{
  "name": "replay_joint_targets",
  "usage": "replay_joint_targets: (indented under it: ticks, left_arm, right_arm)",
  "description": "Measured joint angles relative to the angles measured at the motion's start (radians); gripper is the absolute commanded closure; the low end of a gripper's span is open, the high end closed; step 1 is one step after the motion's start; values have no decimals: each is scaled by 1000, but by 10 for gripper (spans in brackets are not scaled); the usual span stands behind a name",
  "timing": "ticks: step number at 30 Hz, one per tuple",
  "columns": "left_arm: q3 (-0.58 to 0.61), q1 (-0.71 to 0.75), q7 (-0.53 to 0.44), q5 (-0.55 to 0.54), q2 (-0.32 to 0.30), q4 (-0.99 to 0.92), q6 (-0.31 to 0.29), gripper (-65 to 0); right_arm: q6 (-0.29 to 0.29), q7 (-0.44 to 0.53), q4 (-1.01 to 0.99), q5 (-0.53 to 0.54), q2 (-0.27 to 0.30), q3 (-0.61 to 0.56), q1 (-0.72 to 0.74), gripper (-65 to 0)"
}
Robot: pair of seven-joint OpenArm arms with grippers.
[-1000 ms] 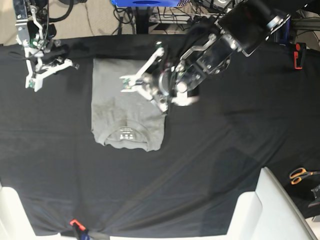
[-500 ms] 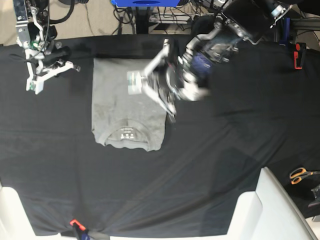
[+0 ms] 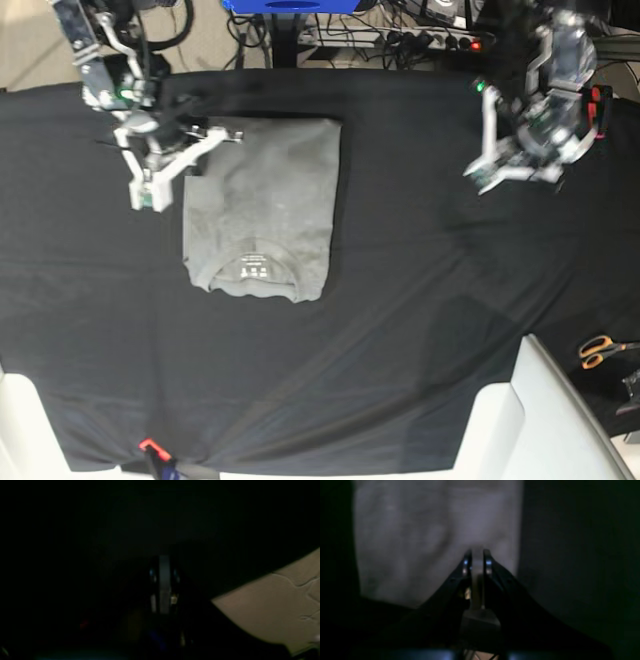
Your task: Fold the T-shirt properly
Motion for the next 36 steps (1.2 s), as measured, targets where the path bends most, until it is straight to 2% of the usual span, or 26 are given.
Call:
replay_joint_targets:
  ticks: [2,6,17,20,25,28,32,36]
  left_arm:
    - [-58,38,-18,-43,1,-1,0,0]
    - [-87,52,-21,-134,11,-1,0,0]
    - [-82,54,-21,-134,43,-1,0,0]
    - [-87,82,-16,-134,54,35,5,0]
    - [-89,221,-21,-142,66,225,7,0]
    - [-87,313,-23,-137,82,269,7,0]
    - [-89,432,-28,-136,129,270,7,0]
    - [-83,543,-28,-137,140,239,7,0]
  right_arm:
    - [3,2,-31,4,-2,-5,10,0]
    - [-5,2,-53,3,6,-4,1,0]
    - [6,24,-128,2,12,56,-33,0]
    - [-9,-13,-61,0,14,73,-58,0]
    - [-17,-9,141,-2,77,138,-152,0]
    - [-44,-114,208,-5,81,197,-210,0]
    - [-46,-268,311,5,79,336,-338,0]
    - [-46,-347,309,0,81,387,-460,0]
